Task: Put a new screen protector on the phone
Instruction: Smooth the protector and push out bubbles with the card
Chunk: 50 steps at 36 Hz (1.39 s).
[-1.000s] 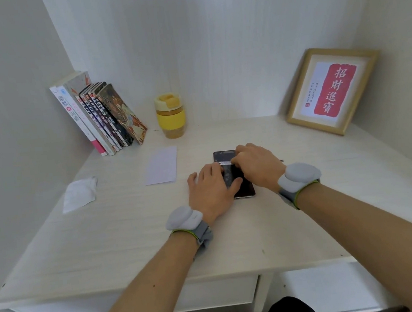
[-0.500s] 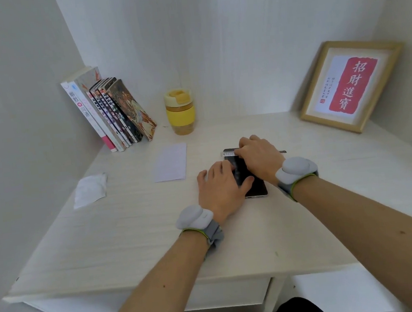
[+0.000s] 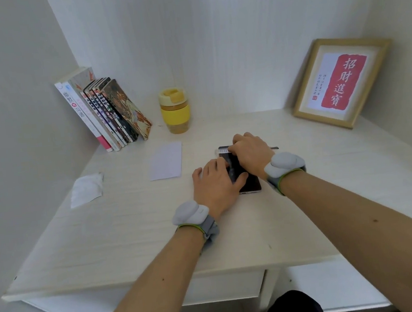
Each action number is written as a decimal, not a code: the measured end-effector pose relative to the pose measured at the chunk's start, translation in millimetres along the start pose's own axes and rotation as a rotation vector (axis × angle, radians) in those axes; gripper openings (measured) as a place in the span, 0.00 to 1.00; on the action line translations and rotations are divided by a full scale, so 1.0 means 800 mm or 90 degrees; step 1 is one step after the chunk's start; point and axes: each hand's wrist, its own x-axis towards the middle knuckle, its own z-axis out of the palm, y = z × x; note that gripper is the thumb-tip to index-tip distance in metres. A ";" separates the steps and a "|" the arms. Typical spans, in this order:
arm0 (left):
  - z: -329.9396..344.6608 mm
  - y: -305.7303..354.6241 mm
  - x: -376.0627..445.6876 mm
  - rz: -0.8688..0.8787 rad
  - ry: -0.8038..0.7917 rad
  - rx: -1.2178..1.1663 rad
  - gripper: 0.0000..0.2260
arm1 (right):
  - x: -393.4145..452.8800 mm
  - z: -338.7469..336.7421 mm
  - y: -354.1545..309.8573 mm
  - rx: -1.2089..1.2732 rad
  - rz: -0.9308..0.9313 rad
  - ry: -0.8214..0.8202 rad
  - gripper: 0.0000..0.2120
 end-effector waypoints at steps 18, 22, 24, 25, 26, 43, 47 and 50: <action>-0.007 0.020 -0.015 0.022 0.079 0.087 0.21 | -0.057 -0.022 0.009 -0.009 -0.023 -0.019 0.13; -0.012 0.019 -0.020 0.036 0.071 0.074 0.16 | -0.048 -0.024 0.008 -0.027 -0.018 -0.019 0.14; -0.015 0.017 -0.022 0.046 0.068 0.073 0.14 | -0.041 -0.024 0.005 -0.033 -0.016 -0.020 0.14; -0.017 0.017 -0.022 0.052 0.067 0.076 0.13 | -0.037 -0.023 0.002 -0.036 -0.015 -0.020 0.13; -0.018 0.016 -0.022 0.057 0.066 0.078 0.13 | -0.033 -0.023 0.000 -0.040 -0.015 -0.021 0.13; -0.020 0.017 -0.027 0.097 0.147 0.194 0.16 | -0.059 -0.015 -0.002 -0.082 -0.071 0.006 0.12; -0.019 0.015 -0.026 0.109 0.155 0.180 0.14 | -0.042 -0.016 -0.004 -0.084 -0.048 -0.005 0.11; -0.017 0.012 -0.025 0.117 0.173 0.170 0.14 | -0.028 -0.015 -0.008 -0.096 -0.042 -0.009 0.11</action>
